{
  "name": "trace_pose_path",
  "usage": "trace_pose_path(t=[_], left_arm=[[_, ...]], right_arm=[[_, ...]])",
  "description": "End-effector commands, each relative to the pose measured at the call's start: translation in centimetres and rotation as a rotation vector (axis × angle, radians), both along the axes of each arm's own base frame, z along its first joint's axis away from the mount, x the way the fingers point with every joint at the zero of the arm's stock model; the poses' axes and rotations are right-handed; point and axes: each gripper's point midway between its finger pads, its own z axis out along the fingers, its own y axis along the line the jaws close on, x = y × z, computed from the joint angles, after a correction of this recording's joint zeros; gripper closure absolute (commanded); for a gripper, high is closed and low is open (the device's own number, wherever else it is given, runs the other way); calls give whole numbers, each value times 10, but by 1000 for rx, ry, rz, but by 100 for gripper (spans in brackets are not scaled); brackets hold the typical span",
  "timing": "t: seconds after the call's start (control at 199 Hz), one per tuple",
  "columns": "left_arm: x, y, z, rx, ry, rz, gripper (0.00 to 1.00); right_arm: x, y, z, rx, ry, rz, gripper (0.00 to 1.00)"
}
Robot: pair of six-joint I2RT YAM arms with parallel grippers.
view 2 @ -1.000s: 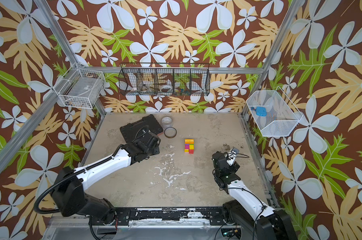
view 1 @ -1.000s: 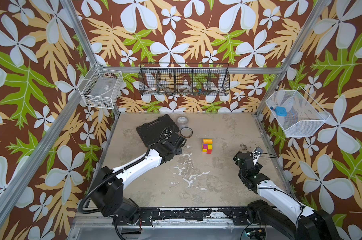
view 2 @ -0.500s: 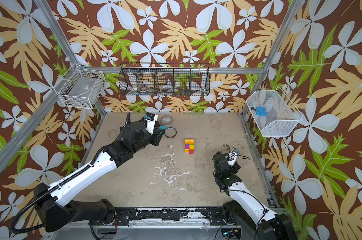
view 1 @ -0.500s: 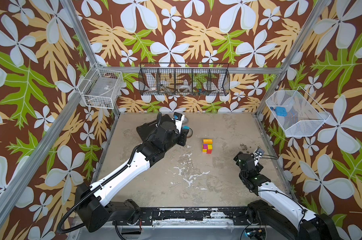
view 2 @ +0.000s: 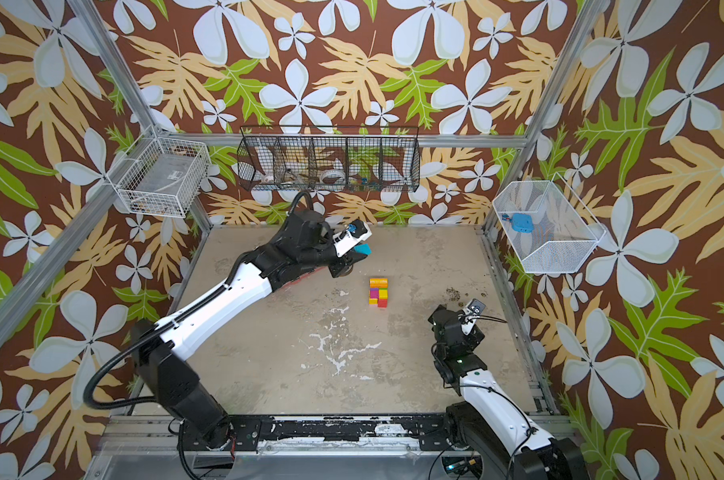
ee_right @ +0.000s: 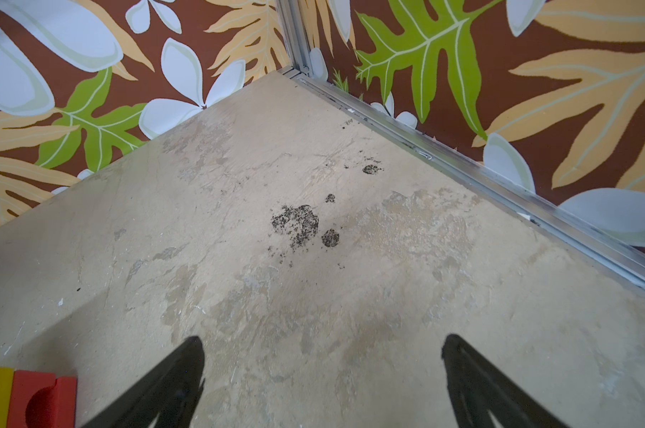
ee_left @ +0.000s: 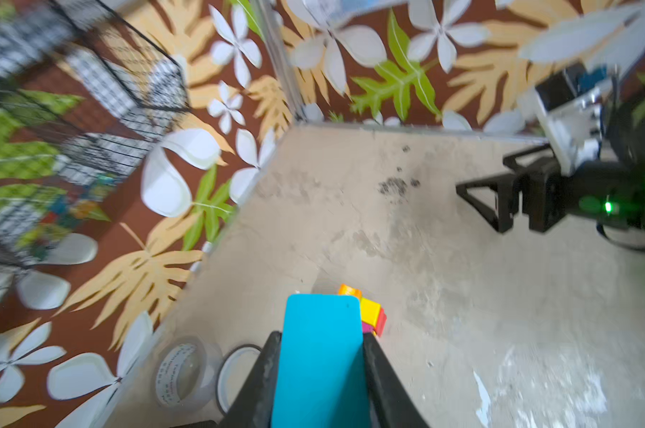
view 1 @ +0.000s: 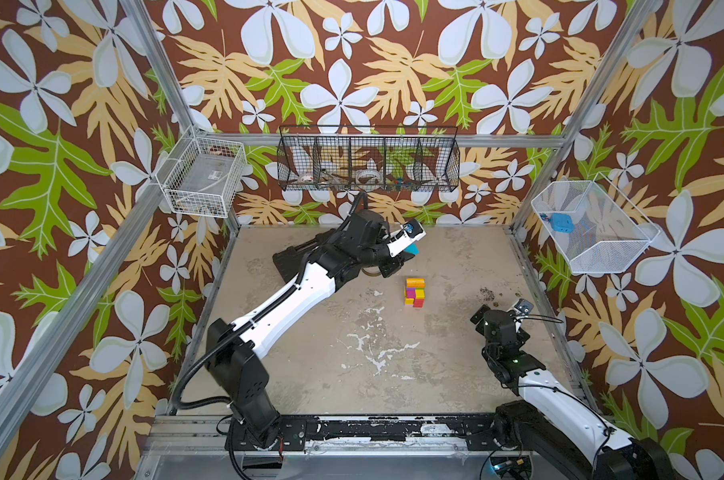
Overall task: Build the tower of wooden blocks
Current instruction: 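Lift the teal block and carry it over the block tower with the left gripper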
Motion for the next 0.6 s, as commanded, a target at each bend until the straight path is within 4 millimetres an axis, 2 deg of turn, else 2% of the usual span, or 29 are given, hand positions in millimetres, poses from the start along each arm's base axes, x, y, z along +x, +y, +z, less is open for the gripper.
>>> trace_pose_path(t=[0.0, 0.085, 0.201, 0.352, 0.598], left_arm=[[-16, 0, -45, 170, 126, -149, 100], [-10, -8, -61, 208, 182, -180, 100], [-7, -19, -71, 201, 196, -224, 100], [2, -26, -101, 248, 257, -234, 100], [19, -34, -126, 294, 260, -220, 100]], right_arm=[[6, 4, 2, 38, -25, 43, 0], [7, 3, 1, 46, -30, 43, 0], [8, 3, 2, 44, -28, 43, 0], [10, 3, 1, 44, -23, 43, 0], [16, 5, -2, 41, 0, 47, 0]])
